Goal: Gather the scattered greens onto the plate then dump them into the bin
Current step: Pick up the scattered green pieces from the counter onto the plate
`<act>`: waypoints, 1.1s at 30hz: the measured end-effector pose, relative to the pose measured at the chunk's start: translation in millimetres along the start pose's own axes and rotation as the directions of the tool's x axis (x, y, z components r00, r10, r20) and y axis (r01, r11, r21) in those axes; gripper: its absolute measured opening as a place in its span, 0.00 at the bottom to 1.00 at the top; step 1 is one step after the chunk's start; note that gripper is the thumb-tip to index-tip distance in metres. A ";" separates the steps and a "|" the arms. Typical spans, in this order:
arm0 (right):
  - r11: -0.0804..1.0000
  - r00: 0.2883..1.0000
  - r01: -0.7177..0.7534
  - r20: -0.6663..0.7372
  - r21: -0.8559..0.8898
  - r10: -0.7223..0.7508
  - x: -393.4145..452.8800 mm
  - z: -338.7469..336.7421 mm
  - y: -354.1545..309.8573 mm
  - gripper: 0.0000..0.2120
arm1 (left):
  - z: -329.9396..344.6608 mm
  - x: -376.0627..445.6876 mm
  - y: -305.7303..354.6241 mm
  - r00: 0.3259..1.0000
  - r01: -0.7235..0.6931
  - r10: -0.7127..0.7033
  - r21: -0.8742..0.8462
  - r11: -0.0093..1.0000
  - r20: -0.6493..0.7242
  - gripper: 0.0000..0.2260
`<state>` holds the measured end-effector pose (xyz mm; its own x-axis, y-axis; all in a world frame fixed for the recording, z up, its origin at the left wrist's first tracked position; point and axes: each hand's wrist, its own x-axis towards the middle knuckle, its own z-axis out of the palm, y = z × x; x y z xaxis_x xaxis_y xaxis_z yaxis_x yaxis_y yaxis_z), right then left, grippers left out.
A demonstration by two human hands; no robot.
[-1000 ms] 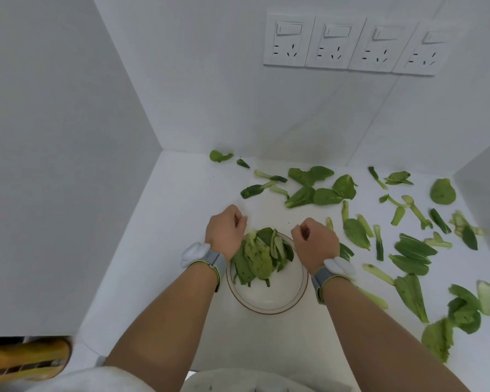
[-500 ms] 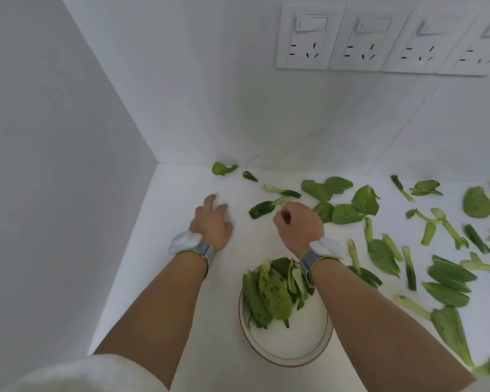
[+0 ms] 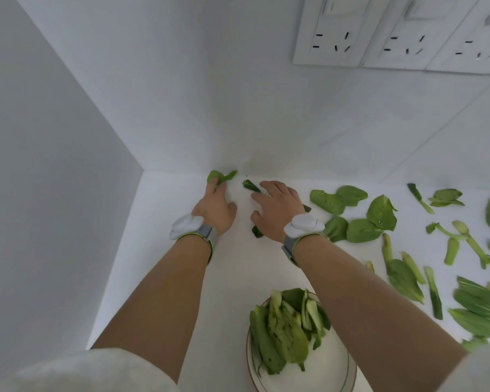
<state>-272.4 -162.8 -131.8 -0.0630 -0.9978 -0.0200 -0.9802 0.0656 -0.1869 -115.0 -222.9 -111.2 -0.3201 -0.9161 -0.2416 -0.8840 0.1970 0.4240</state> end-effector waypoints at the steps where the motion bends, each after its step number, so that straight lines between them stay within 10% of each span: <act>1: 1.000 1.000 -0.002 0.021 -0.001 0.002 2.7 1.1 -0.2 0.22 | -0.1 0.0 -1.7 0.999 -0.024 0.023 -0.051 0.998 -0.025 0.26; 8: 1.000 0.999 -0.019 -0.045 -0.025 0.017 12.9 3.7 -7.8 0.16 | -4.6 -10.7 -18.3 0.975 -0.073 0.002 -0.312 0.947 -0.222 0.14; 17: 0.971 0.990 -0.074 -0.103 0.226 0.100 -43.3 -29.6 0.4 0.02 | 0.6 -59.1 -6.0 0.990 0.076 -0.133 -0.612 0.787 -0.047 0.07; 33: 0.767 0.892 -0.319 -0.096 0.556 0.441 -174.4 -56.1 49.6 0.04 | 3.9 -155.1 63.5 0.943 -0.059 0.239 -0.591 0.804 0.232 0.06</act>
<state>-320.6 14.0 -82.5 -0.5063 -0.8623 -0.0056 -0.6277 0.3730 -0.6833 -122.8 -66.9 -50.2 -0.5923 -0.7356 -0.3288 -0.4908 0.0058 0.8712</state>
